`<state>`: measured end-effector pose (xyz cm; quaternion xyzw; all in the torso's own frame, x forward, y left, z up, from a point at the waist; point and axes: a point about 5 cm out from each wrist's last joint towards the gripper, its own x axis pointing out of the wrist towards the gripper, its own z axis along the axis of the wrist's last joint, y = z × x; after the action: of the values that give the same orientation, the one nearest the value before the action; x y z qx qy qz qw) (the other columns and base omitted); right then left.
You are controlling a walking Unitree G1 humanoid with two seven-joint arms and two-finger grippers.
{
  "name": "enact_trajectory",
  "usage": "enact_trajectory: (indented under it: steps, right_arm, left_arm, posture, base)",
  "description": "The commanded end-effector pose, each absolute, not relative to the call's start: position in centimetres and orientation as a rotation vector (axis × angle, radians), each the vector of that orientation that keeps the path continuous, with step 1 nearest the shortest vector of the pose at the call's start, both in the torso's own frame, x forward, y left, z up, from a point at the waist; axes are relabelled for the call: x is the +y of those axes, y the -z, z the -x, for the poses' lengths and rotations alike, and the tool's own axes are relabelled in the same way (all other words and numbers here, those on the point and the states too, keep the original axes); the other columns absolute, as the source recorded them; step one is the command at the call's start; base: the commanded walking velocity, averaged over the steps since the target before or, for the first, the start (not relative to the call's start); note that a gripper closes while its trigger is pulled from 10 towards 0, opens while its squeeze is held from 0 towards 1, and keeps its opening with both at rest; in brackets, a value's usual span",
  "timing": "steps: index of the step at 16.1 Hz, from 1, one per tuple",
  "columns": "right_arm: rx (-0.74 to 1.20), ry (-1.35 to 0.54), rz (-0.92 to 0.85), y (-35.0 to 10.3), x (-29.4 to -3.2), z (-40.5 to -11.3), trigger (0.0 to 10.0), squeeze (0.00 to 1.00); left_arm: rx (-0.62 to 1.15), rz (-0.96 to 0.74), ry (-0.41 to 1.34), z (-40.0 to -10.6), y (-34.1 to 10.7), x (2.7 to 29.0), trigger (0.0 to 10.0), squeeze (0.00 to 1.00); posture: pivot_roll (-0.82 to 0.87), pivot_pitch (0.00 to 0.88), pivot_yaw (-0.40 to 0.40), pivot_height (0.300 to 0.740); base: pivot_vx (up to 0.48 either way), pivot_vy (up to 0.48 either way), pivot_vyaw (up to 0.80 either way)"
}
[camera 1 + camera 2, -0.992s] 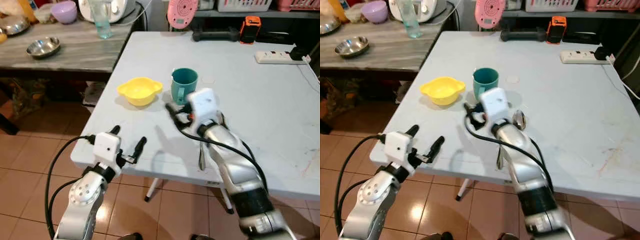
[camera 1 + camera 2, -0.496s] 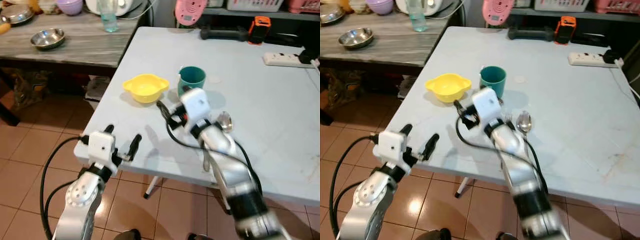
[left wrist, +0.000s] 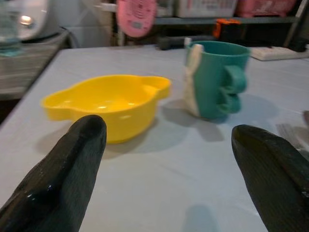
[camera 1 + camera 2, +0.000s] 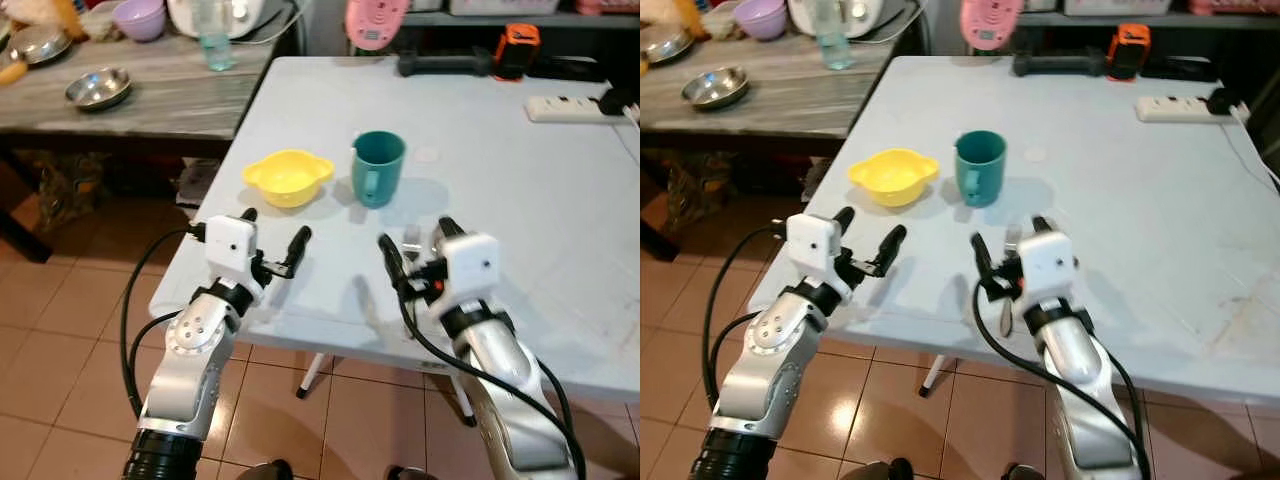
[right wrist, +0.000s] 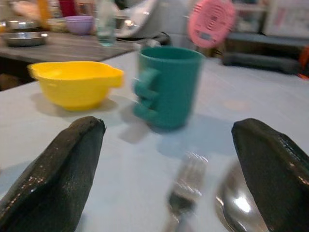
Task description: Setting the table
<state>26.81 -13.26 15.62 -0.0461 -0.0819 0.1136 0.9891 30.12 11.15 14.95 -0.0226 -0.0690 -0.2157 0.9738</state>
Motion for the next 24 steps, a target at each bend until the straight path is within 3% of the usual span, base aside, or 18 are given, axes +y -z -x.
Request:
enact_trajectory:
  steps: [1, 6, 18, 24]
  right_arm:
    - [-0.185, -0.197, 0.072, -16.3, -13.5, -26.4, 10.0, 0.0]
    - [-0.154, -0.199, 0.058, -16.1, -13.5, -26.1, 10.0, 0.0]
    - [-0.163, -0.232, 0.062, -16.7, -12.8, -26.9, 10.0, 0.0]
    - [-0.171, -0.225, 0.08, -16.8, -13.0, -27.0, 10.0, 0.0]
  left_arm:
    - [-0.106, 0.043, 0.427, -30.0, -14.3, 11.7, 10.0, 0.0]
    - [-0.066, -0.001, 0.325, -29.1, -12.6, 14.5, 10.0, 0.0]
    - [-0.085, 0.012, 0.293, -29.3, -12.9, 14.6, 10.0, 0.0]
    - [-0.101, 0.002, 0.312, -29.0, -12.8, 14.0, 10.0, 0.0]
  posture:
    - [-0.09, 0.159, 0.118, 0.74]
    - [-0.07, 0.15, 0.084, 0.74]
    - [-0.05, 0.141, 0.066, 0.74]
    - [-0.05, 0.14, 0.068, 0.74]
  base:
    - [0.0, 0.0, 0.0]
    - [0.0, 0.0, 0.0]
    - [0.0, 0.369, 0.0]
    - [0.0, 0.0, 0.0]
